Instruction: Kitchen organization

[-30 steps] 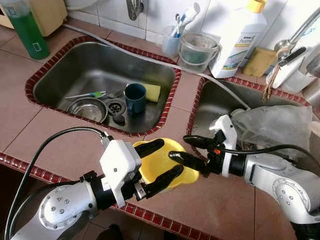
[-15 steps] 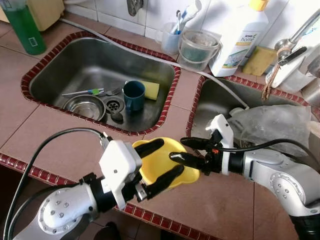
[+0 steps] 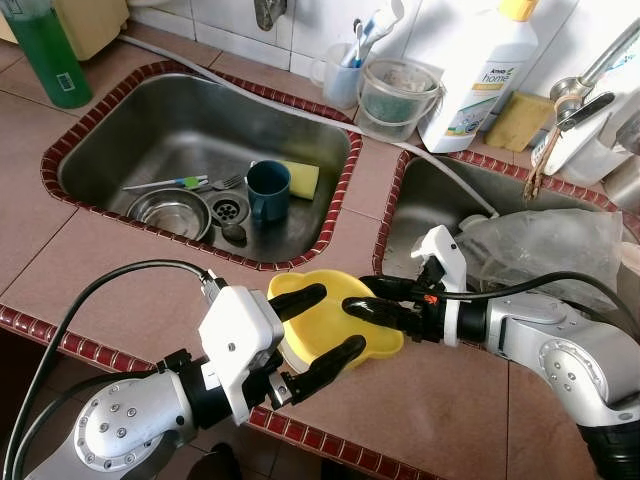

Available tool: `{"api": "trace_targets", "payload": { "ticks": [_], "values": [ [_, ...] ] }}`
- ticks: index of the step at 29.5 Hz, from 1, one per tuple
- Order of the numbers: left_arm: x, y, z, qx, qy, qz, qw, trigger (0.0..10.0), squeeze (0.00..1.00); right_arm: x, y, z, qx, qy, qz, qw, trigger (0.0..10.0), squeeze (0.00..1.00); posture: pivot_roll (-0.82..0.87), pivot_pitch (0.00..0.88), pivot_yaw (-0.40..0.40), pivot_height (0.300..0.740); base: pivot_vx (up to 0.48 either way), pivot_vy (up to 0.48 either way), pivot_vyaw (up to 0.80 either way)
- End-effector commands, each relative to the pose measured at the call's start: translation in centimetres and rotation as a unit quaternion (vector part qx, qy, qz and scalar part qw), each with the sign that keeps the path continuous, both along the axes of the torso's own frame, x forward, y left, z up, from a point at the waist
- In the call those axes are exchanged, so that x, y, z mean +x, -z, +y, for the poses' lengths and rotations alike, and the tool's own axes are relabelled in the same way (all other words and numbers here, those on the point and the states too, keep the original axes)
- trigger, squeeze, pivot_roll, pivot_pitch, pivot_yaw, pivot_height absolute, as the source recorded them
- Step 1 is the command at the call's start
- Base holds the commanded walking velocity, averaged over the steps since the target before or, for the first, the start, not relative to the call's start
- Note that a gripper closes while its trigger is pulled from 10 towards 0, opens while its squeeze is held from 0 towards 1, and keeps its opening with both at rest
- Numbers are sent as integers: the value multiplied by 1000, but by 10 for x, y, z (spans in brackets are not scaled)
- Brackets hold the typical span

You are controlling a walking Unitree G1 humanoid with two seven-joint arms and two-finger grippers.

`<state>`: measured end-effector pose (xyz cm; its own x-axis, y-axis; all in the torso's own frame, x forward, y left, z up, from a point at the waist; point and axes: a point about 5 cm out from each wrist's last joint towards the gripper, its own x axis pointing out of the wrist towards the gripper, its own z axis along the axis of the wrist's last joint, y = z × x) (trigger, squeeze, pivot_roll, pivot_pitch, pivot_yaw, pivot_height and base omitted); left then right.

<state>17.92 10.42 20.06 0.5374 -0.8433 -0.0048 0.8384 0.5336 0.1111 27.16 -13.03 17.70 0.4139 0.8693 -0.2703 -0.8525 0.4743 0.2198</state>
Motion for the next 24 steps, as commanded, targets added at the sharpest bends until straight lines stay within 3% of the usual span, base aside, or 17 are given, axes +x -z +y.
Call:
{"api": "trace_targets", "payload": {
  "ticks": [1, 24],
  "values": [
    [-7, -2, -5, -4, 22, 0, 1000, 10000, 0, 1, 0, -2, -5, 4, 0, 1000, 0, 0, -35, 251, -145, 740, 0, 0, 0],
    [-6, -3, -4, -5, 21, 0, 1000, 10000, 0, 3, 0, -3, 13, 8, 5, 1000, 0, 0, -33, 252, -138, 740, 0, 0, 0]
  ]
}}
